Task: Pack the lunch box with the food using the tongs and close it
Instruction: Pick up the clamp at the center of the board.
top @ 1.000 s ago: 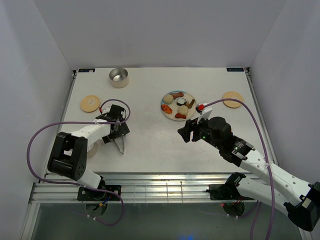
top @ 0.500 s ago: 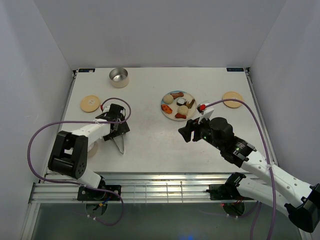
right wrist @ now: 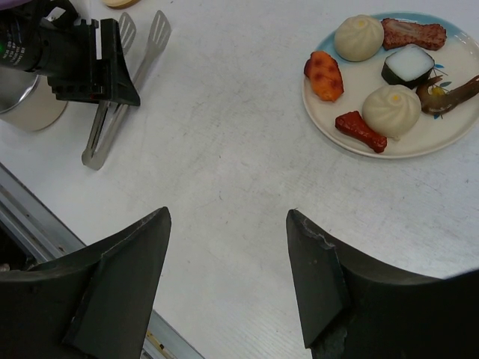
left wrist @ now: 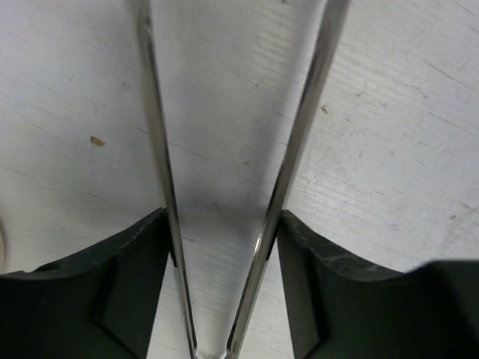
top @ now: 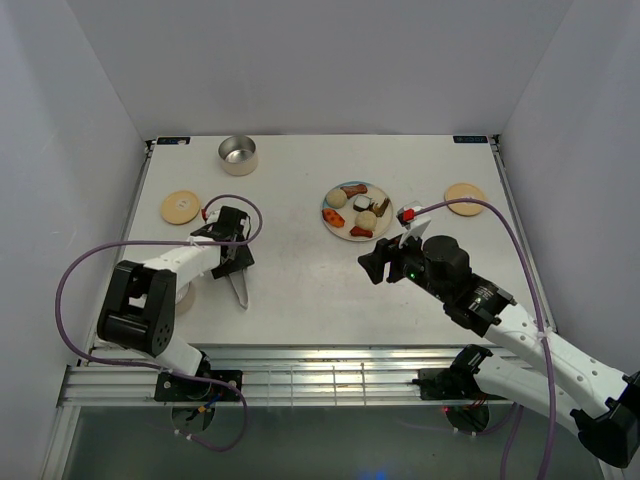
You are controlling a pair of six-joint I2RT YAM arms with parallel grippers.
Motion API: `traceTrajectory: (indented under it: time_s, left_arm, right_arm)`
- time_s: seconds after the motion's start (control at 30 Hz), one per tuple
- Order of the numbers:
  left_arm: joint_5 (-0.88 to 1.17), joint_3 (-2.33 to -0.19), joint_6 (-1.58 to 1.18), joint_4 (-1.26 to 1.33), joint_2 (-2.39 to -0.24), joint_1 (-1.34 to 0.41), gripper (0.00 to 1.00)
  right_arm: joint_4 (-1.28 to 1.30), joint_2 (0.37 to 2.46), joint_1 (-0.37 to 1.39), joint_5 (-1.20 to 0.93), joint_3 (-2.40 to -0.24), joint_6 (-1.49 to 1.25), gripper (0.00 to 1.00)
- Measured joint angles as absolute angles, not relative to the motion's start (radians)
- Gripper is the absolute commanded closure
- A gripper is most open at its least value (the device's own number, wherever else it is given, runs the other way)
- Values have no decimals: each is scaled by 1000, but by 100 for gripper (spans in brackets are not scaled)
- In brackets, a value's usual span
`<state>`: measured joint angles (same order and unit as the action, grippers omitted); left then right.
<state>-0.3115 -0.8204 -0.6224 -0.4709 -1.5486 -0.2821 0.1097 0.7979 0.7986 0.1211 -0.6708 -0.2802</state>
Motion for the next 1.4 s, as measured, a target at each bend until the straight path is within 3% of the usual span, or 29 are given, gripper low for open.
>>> traceTrajectory:
  time_s: [0.2, 0.43, 0.7, 1.03, 1.4]
  left_arm:
    - [-277, -845, -598, -527, -1492, -308, 49]
    - [-276, -1015, -583, -619, -1460, -449, 48]
    - [-270, -1105, -572, -667, -1457, -519, 41]
    - [-284, -1285, -536, -788, -1477, -531, 41]
    - [-363, -1340, -525, -871, -1533, -583, 46]
  right_arm:
    - [110, 800, 799, 123, -670, -280, 30]
    - [109, 825, 799, 125, -669, -280, 30]
    - [109, 823, 799, 125, -663, -280, 30]
    - [104, 833, 799, 121, -657, -280, 30]
    - [105, 838, 799, 121, -657, -280, 30]
